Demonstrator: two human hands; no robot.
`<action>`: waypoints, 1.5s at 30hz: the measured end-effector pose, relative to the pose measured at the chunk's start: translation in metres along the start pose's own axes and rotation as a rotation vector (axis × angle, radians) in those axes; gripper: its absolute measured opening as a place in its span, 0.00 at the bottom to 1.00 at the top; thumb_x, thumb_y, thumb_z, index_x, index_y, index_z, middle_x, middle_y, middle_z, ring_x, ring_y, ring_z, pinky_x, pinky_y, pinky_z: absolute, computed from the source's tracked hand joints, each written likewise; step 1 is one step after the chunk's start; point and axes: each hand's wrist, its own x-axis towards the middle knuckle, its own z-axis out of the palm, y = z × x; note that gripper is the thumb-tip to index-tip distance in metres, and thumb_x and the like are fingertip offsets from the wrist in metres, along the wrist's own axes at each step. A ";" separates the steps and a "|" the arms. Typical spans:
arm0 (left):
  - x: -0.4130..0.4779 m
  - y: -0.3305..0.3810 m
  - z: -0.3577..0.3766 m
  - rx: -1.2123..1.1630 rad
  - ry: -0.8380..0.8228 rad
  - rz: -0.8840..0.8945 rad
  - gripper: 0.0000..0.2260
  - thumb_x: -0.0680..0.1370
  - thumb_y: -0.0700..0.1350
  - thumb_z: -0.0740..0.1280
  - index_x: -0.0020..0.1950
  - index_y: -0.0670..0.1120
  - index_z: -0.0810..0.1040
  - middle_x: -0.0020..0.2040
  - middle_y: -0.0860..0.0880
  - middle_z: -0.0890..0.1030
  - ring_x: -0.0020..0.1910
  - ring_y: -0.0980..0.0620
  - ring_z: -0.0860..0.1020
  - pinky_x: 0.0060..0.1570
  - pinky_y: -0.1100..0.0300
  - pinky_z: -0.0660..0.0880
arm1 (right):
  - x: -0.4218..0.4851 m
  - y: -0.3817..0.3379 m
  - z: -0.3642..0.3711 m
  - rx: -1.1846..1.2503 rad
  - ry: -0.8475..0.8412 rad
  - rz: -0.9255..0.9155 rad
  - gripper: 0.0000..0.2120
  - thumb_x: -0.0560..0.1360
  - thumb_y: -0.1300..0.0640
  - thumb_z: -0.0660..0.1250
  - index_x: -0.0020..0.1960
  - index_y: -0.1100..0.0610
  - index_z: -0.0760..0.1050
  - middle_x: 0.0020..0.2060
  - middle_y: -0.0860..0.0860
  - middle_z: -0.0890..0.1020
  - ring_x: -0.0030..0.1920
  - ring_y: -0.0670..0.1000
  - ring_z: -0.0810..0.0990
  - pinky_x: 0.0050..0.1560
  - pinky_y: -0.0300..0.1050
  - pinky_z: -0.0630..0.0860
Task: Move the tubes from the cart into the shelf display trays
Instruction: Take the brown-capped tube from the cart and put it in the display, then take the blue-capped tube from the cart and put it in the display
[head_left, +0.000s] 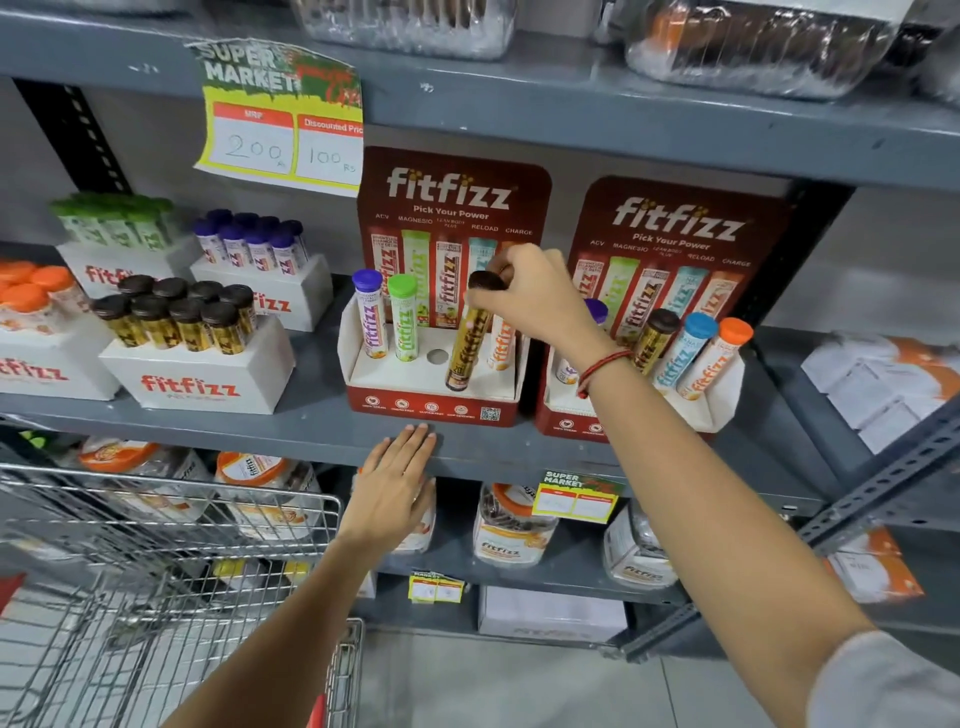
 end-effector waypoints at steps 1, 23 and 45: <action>0.000 0.000 0.000 0.002 -0.002 0.000 0.24 0.77 0.51 0.53 0.69 0.40 0.68 0.68 0.42 0.71 0.68 0.44 0.68 0.69 0.49 0.57 | 0.005 0.000 0.005 -0.012 0.005 0.008 0.17 0.68 0.48 0.71 0.48 0.61 0.78 0.42 0.55 0.80 0.41 0.53 0.79 0.35 0.45 0.76; -0.001 0.002 -0.004 -0.052 -0.041 -0.020 0.24 0.77 0.52 0.53 0.69 0.41 0.69 0.68 0.43 0.72 0.67 0.45 0.68 0.66 0.45 0.61 | 0.041 -0.014 0.039 -0.268 -0.073 0.009 0.19 0.71 0.45 0.69 0.53 0.60 0.78 0.56 0.59 0.76 0.57 0.58 0.75 0.55 0.51 0.73; -0.121 -0.057 -0.042 -0.215 0.163 -0.458 0.22 0.76 0.49 0.55 0.64 0.38 0.73 0.63 0.38 0.76 0.63 0.40 0.71 0.61 0.47 0.68 | -0.053 -0.047 0.145 -0.003 0.035 -0.289 0.12 0.73 0.55 0.66 0.53 0.61 0.78 0.44 0.57 0.82 0.53 0.59 0.74 0.55 0.51 0.71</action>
